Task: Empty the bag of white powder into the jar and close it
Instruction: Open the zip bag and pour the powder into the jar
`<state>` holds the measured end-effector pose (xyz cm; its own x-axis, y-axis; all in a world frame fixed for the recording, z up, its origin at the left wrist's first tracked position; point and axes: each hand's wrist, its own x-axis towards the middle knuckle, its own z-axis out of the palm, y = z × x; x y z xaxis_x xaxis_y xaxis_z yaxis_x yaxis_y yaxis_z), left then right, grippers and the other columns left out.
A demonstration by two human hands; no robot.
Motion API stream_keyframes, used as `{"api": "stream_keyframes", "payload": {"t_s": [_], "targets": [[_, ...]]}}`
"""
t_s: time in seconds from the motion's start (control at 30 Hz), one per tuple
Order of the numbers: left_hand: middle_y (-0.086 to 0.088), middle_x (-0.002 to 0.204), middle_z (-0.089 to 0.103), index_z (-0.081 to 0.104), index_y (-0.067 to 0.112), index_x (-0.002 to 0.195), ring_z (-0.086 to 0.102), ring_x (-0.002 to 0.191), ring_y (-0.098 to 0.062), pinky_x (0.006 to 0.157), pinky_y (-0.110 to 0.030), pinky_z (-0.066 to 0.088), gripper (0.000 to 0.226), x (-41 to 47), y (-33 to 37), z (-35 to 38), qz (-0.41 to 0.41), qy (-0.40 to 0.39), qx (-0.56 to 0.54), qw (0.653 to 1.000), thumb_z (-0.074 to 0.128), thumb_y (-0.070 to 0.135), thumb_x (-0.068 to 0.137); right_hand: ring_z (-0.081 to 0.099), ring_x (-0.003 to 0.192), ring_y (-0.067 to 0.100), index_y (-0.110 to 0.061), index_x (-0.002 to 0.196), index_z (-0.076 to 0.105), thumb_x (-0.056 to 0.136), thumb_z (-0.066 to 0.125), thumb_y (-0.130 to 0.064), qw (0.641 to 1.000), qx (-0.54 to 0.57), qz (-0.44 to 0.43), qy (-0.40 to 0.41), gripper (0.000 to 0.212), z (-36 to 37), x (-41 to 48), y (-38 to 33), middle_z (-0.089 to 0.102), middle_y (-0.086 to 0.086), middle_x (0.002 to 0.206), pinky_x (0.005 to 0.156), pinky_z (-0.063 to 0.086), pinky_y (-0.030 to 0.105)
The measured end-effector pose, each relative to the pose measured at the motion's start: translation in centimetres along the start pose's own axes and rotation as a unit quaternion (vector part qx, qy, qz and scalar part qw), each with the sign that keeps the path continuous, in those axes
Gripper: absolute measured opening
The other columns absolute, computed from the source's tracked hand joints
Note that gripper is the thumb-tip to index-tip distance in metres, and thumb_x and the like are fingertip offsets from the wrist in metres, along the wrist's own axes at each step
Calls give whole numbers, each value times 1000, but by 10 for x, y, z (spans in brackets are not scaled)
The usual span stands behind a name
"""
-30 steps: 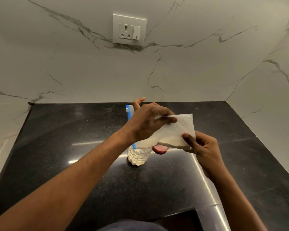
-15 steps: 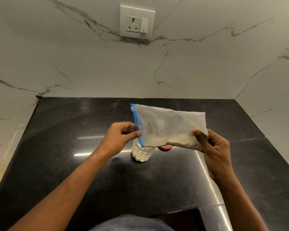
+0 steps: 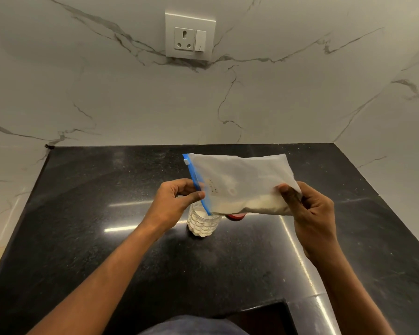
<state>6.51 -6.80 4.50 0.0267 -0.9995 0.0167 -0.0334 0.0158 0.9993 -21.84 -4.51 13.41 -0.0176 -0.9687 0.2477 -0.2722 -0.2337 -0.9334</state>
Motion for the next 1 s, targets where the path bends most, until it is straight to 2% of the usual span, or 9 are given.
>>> {"api": "stream_keyframes", "payload": {"t_s": [0.2, 0.37, 0.5, 0.63, 0.8, 0.9, 1.0], "targets": [[15, 108, 83, 79, 33, 104, 79, 103, -7, 83, -17, 62, 25, -2, -4, -1, -2, 9, -13, 1000, 78, 10, 93, 71, 86, 8, -34, 99, 74, 89, 61, -52, 1000, -3, -6, -11, 24, 3, 3, -2, 76, -14, 98, 70, 59, 19], [16, 107, 82, 79, 31, 104, 78, 103, -6, 82, -16, 62, 24, -3, -3, -2, -4, 11, -16, 1000, 78, 10, 93, 71, 86, 12, -41, 93, 75, 90, 60, -50, 1000, 3, -1, -18, 18, 5, 4, -4, 76, -14, 96, 72, 61, 22], [13, 107, 83, 80, 27, 106, 78, 103, -6, 83, -16, 61, 22, -3, -3, -3, -7, 6, -21, 1000, 78, 9, 93, 70, 81, 8, -28, 98, 72, 94, 58, -43, 1000, 0, -3, -18, 21, 10, 5, -4, 75, -13, 95, 67, 59, 20], [13, 106, 83, 80, 27, 104, 79, 102, -5, 80, -14, 60, 22, -5, -2, -4, -6, 6, -22, 1000, 78, 8, 93, 70, 81, 7, -24, 100, 71, 93, 58, -41, 1000, 0, 2, -14, 23, 11, 6, -3, 75, -12, 95, 67, 60, 21], [11, 106, 83, 80, 29, 104, 79, 101, -7, 83, -18, 62, 22, -6, -3, -4, -6, 10, -14, 1000, 80, 10, 92, 71, 82, 15, -31, 98, 74, 91, 60, -44, 1000, 11, -2, -19, 21, 8, 6, -6, 75, -4, 98, 68, 61, 24], [11, 106, 83, 80, 29, 104, 79, 102, -7, 83, -19, 63, 22, -6, -4, -3, -11, 13, -16, 1000, 80, 11, 92, 71, 82, 14, -42, 93, 77, 89, 62, -48, 999, 6, -2, -38, 17, 9, 5, -8, 76, -6, 98, 69, 62, 25], [9, 106, 84, 80, 26, 105, 79, 101, -8, 85, -20, 63, 21, -6, -3, -3, -10, 11, -16, 1000, 80, 10, 92, 71, 83, 13, -43, 92, 77, 91, 61, -47, 1000, 2, -4, -29, 16, 8, 8, -10, 76, -8, 97, 70, 62, 25]]}}
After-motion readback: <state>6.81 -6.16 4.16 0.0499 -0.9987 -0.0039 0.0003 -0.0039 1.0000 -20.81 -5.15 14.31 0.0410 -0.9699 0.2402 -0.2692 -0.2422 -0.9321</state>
